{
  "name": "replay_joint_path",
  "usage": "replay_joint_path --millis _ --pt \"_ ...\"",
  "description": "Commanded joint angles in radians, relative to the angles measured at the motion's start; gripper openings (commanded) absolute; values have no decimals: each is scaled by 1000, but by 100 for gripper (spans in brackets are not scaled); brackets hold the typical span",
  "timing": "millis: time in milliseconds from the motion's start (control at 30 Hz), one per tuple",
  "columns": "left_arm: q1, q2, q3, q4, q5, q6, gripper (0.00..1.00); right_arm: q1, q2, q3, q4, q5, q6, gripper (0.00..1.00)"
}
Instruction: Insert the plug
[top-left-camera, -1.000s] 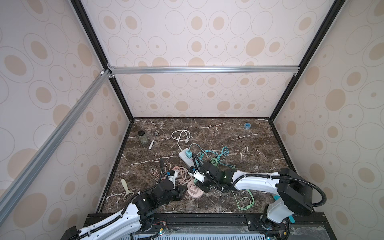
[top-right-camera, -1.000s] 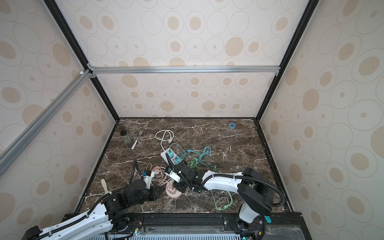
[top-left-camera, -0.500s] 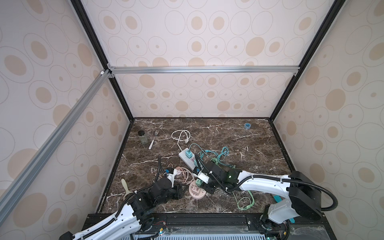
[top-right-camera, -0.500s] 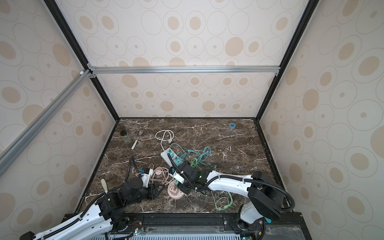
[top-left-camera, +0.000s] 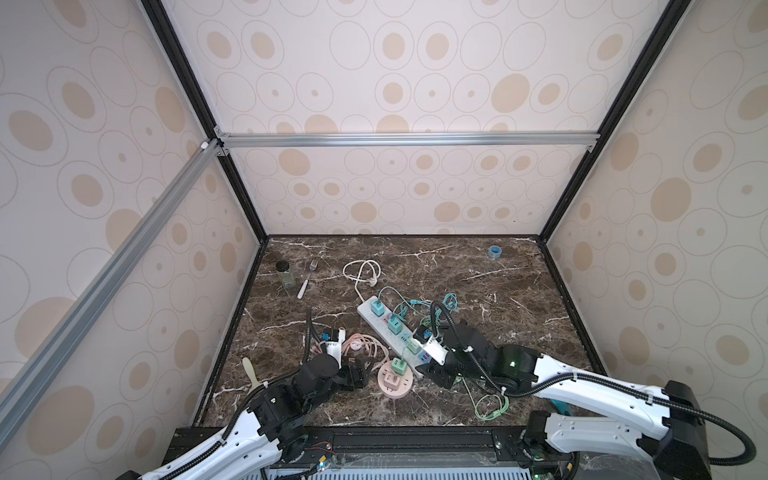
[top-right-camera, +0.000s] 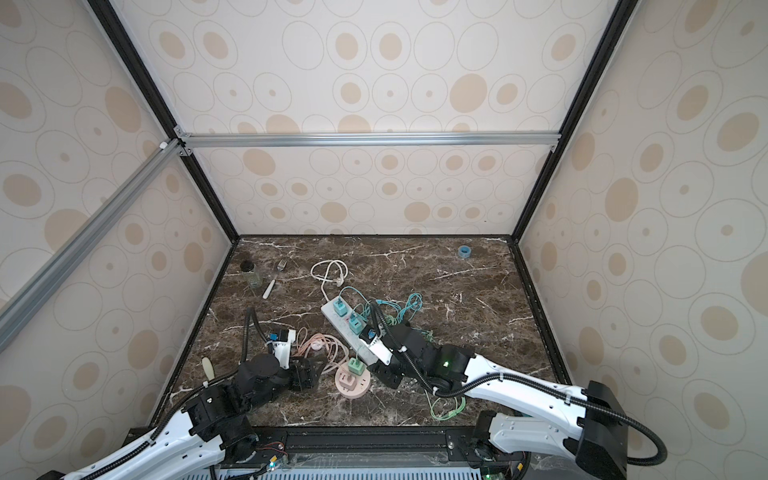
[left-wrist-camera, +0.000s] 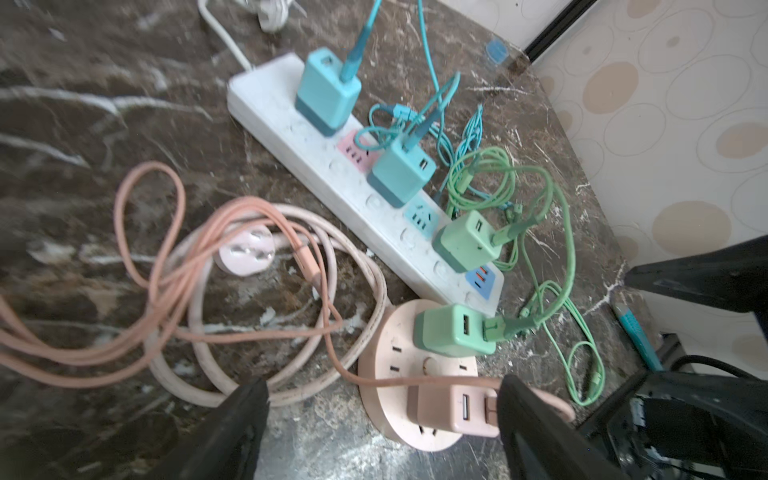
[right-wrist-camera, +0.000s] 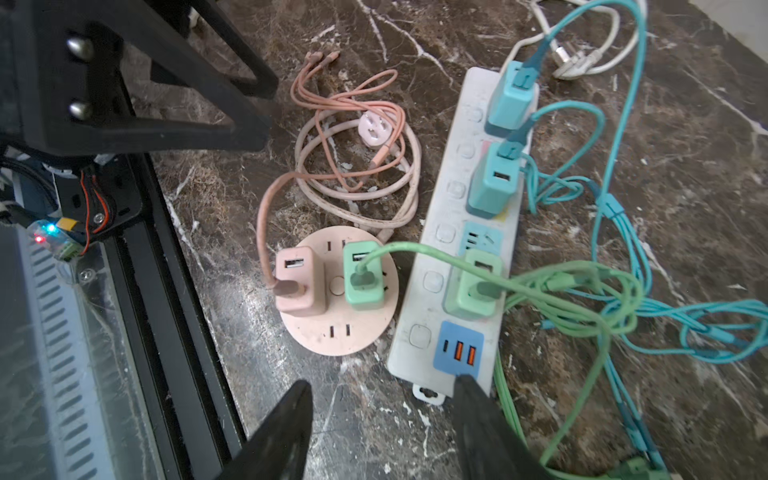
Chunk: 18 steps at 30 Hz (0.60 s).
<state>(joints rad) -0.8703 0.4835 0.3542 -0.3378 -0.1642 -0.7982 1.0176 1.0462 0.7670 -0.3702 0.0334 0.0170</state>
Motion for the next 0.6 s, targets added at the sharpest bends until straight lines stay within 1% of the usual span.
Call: replay_joint_path --millis 0,67,133,200,267,367,433,533,567 --pt "7 0 61 3 -174 101 95 -54 -74 -30 -27 85 32 63" --pt "12 14 65 31 -242 139 99 -90 -112 -32 -25 157 46 67" --pt "20 40 67 68 -296 177 99 -128 -141 -24 -33 214 48 75" --pt "44 81 76 109 -318 230 99 -178 -162 -12 -47 264 48 84" --pt "81 128 90 143 -322 277 99 -239 -184 -11 -44 289 43 88" --pt "148 195 107 201 -321 347 99 -366 -216 -18 -26 293 61 93" --pt "188 224 104 258 -333 393 99 -443 -231 -27 -4 320 74 94" --pt "262 263 84 359 -373 448 99 -524 -233 -44 35 352 59 96" --pt "292 282 77 395 -366 468 99 -546 -226 -49 48 364 49 96"
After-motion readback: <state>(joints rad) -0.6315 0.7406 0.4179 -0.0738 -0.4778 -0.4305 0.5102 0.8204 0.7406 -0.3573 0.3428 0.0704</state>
